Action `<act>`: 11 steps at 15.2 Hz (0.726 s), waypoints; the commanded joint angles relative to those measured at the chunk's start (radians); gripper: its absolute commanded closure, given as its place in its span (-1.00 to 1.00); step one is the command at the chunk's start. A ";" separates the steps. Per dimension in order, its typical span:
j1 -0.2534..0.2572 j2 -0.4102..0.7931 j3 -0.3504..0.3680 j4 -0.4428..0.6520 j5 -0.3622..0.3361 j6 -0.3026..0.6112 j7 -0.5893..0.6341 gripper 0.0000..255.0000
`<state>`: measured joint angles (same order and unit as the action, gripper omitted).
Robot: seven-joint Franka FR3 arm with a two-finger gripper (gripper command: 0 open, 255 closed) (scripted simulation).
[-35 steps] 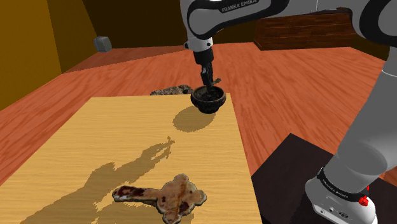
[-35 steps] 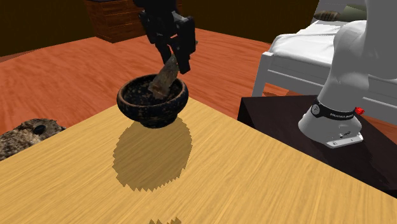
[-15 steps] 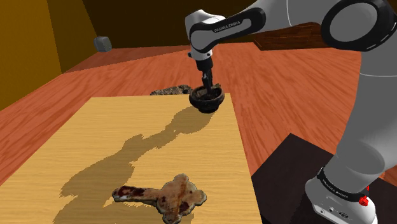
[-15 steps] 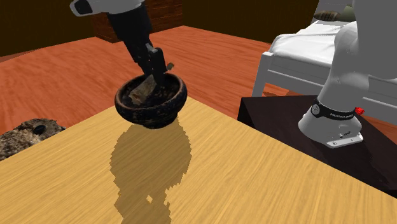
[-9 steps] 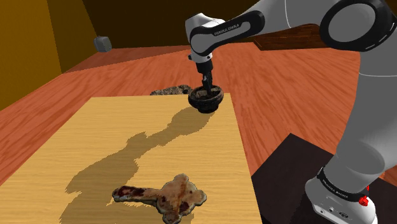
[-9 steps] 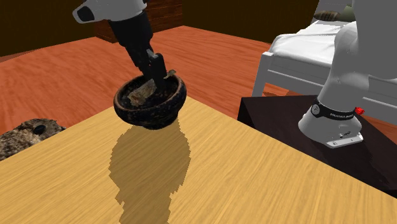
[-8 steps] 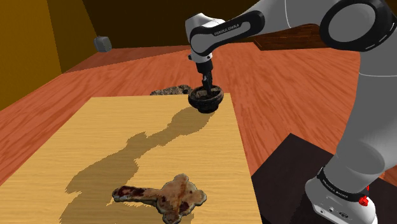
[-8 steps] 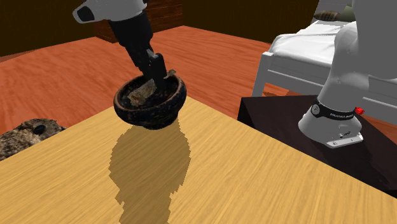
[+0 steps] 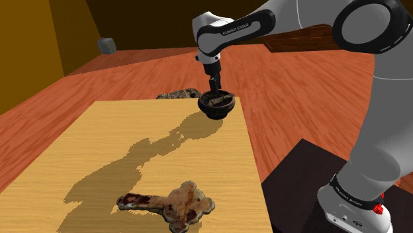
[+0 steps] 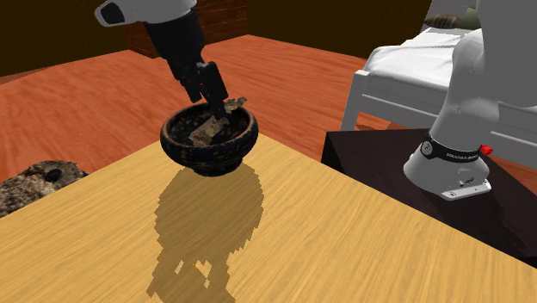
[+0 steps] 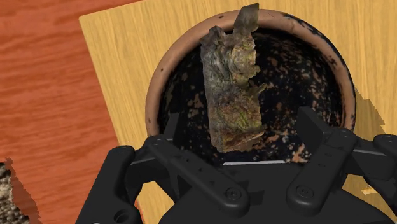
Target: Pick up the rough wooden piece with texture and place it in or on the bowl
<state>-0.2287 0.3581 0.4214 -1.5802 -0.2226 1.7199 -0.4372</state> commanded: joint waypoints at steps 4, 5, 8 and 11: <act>0.019 0.016 0.004 0.131 -0.001 -0.116 -0.004 -1.00; 0.019 0.016 0.004 0.131 -0.001 -0.116 -0.004 -1.00; 0.019 0.016 0.004 0.131 -0.001 -0.116 -0.004 -1.00; 0.019 0.016 0.004 0.131 -0.001 -0.116 -0.004 -1.00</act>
